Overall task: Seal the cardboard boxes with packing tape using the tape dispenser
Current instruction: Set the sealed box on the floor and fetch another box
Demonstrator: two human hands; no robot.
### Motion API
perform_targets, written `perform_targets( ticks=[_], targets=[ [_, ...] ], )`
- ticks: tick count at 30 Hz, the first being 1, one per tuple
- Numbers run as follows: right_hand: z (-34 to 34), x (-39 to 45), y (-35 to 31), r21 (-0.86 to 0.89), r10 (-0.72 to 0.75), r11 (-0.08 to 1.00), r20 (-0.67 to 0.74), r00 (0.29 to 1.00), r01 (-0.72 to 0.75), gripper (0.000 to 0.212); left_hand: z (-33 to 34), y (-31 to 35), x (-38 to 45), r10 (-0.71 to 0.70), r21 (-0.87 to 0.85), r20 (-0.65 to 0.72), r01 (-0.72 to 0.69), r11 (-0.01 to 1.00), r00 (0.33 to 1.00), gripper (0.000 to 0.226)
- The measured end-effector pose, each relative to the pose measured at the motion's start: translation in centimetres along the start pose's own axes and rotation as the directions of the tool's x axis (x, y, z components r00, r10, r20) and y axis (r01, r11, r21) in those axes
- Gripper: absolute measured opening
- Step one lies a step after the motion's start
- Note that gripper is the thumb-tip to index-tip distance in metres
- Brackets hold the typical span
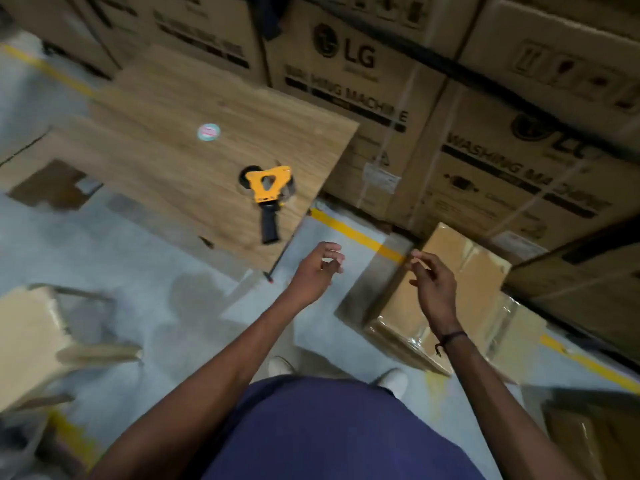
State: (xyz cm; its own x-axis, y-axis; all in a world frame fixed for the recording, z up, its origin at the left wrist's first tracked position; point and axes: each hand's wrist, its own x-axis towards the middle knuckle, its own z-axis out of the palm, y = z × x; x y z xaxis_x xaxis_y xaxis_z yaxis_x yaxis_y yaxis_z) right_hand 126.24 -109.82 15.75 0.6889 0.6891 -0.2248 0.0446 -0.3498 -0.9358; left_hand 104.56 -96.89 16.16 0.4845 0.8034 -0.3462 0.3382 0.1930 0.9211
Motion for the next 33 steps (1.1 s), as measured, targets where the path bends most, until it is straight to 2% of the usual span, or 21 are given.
perform_targets(
  ticks=[3,5,9,11,13,17,25,33],
  targets=[
    [10.1,-0.9,-3.7,0.004,-0.052,0.999,0.193,0.98,0.053,0.017,-9.1,-1.1,-1.8,-0.022,-0.088,-0.175,0.007,0.996,0.984,0.018],
    [16.6,-1.9,-6.1,-0.007,-0.117,0.992,0.321,0.94,0.126,0.017,-15.1,-2.3,-3.2,-0.058,-0.143,-0.295,0.016,0.99,0.954,0.017],
    [27.8,-3.9,-9.9,-0.029,-0.156,0.98,0.516,0.842,0.199,0.015,-25.2,-4.9,-5.8,-0.147,-0.224,-0.5,0.036,0.974,0.854,0.018],
    [32.7,-4.3,-11.4,-0.039,-0.161,0.973,0.594,0.788,0.228,0.02,-29.2,-6.4,-6.4,-0.2,-0.276,-0.571,0.043,0.96,0.796,0.02],
    [37.4,-4.2,-12.5,-0.046,-0.145,0.971,0.665,0.733,0.233,0.016,-32.7,-7.6,-6.8,-0.253,-0.335,-0.63,0.037,0.942,0.734,0.019],
    [47.0,-3.4,-14.7,-0.06,-0.131,0.965,0.732,0.669,0.254,0.017,-39.5,-10.1,-6.6,-0.324,-0.403,-0.716,0.012,0.915,0.618,0.015],
    [67.4,0.3,-21.0,0.008,-0.131,0.974,0.834,0.536,0.225,0.018,-56.3,-12.8,-2.1,-0.383,-0.427,-0.831,-0.02,0.904,0.404,0.017],
    [85.8,3.1,-29.0,0.021,-0.151,0.953,0.898,0.414,0.302,0.013,-71.4,-12.7,1.8,-0.435,-0.458,-0.861,-0.029,0.889,0.262,0.014]
  ],
)
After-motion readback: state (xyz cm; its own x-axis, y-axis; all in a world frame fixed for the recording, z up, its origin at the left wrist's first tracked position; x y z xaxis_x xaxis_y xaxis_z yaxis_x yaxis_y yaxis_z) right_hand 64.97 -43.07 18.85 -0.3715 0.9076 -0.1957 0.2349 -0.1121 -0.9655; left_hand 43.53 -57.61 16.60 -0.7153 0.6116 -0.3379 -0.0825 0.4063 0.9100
